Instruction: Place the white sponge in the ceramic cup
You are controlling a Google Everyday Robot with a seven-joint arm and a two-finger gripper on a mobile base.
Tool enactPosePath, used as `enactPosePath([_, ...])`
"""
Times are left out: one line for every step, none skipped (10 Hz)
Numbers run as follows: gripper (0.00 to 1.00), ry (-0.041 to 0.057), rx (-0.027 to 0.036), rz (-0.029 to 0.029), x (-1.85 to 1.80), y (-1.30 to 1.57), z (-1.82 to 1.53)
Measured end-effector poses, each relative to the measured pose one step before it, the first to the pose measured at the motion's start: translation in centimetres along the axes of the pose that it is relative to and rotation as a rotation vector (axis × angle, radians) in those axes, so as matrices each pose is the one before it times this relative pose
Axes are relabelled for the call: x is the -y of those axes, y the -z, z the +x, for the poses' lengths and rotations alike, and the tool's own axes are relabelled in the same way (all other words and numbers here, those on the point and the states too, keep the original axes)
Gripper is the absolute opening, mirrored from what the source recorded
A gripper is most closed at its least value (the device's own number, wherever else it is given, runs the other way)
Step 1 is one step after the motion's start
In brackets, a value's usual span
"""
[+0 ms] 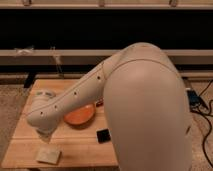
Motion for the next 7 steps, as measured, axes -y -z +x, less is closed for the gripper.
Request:
enactPosePath([0.80, 0.00308, 0.00716, -0.00914, -0.124, 0.097, -0.043])
enactPosePath([0.80, 0.00322, 0.00168, -0.00191, -0.135, 0.008, -0.074])
enactPosePath([0.80, 0.00006, 0.00018, 0.00002, -0.001, 0.003, -0.008])
enactPosePath([0.80, -0.00023, 0.00000, 0.00026, 0.018, 0.004, 0.009])
enactPosePath([0.80, -0.00008, 0.00009, -0.00005, -0.003, 0.003, -0.003])
enactPosePath([0.80, -0.00014, -0.00004, -0.00002, 0.003, -0.002, 0.007])
enactPosePath([0.80, -0.00028, 0.00068, -0.00140, 0.035, 0.004, -0.034])
